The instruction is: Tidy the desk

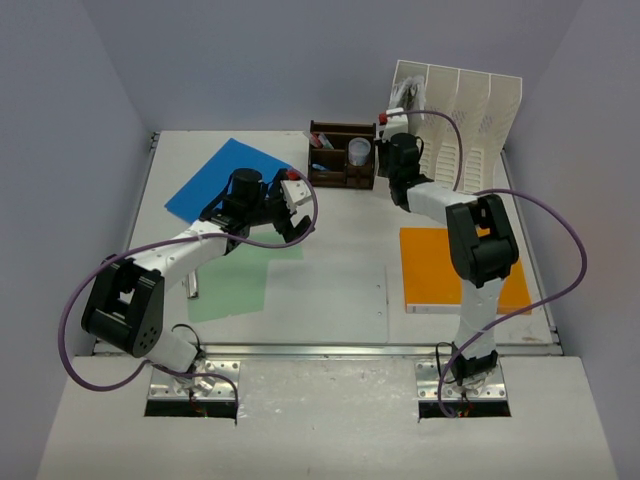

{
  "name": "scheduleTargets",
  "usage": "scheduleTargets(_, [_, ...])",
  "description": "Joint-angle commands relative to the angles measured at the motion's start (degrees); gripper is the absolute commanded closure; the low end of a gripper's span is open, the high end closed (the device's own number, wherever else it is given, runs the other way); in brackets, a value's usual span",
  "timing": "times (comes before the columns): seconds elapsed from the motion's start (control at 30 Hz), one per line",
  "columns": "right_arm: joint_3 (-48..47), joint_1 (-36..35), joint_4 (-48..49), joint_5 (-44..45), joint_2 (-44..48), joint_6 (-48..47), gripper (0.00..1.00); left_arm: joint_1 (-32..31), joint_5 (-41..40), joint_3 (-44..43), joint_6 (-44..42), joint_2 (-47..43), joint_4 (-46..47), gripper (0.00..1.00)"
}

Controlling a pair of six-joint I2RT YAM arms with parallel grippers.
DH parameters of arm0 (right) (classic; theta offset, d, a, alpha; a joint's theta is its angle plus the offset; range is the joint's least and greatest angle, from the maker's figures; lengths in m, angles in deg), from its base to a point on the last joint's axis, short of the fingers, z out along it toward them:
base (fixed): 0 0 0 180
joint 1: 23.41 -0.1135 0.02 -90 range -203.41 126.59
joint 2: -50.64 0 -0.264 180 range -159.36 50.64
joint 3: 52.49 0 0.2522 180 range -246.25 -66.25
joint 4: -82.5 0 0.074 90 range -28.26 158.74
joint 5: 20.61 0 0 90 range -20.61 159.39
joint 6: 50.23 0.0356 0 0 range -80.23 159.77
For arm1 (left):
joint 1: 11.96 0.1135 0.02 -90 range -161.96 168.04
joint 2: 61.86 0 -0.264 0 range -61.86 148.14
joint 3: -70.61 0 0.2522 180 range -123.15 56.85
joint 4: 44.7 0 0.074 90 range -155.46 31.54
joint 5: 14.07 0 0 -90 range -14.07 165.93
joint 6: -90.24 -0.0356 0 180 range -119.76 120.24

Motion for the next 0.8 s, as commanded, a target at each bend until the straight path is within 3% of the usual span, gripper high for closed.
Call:
scheduleTargets(0.0, [-1.49, -0.54, 16.36, 1.09, 1.04, -7.74, 1.0, 0.5, 0.71, 0.08, 0.26, -1.51, 3.14, 0.0])
scheduleTargets(0.37, [-7.86, 0.34, 16.38, 3.73, -4.87, -9.15, 0.97, 0.82, 0.6, 0.43, 0.03, -1.74, 2.65, 0.0])
scheduleTargets(0.4, [-8.78, 0.53, 14.65, 4.13, -5.1, -8.33, 0.93, 0.85, 0.57, 0.46, 0.03, -1.74, 2.64, 0.0])
scheduleTargets(0.43, [-9.57, 0.95, 12.57, 4.64, -5.17, -6.19, 0.82, 0.93, 0.51, 0.52, 0.03, -1.74, 2.62, 0.0])
scheduleTargets(0.5, [-10.08, 1.19, 8.46, 4.82, -4.47, -3.51, 0.72, 0.98, 0.35, 0.52, 0.03, -1.75, 2.46, 0.0])
scheduleTargets(0.63, [-11.04, 1.84, -1.41, 2.23, -0.4, 7.04, 0.64, 0.91, 0.51, 0.56, 0.03, -1.91, 2.29, 0.0])
scheduleTargets(0.77, [-10.46, 1.84, -5.91, -0.98, 3.14, 10.38, 0.55, 0.91, 0.69, 0.52, 0.48, -2.19, 2.18, 0.0])
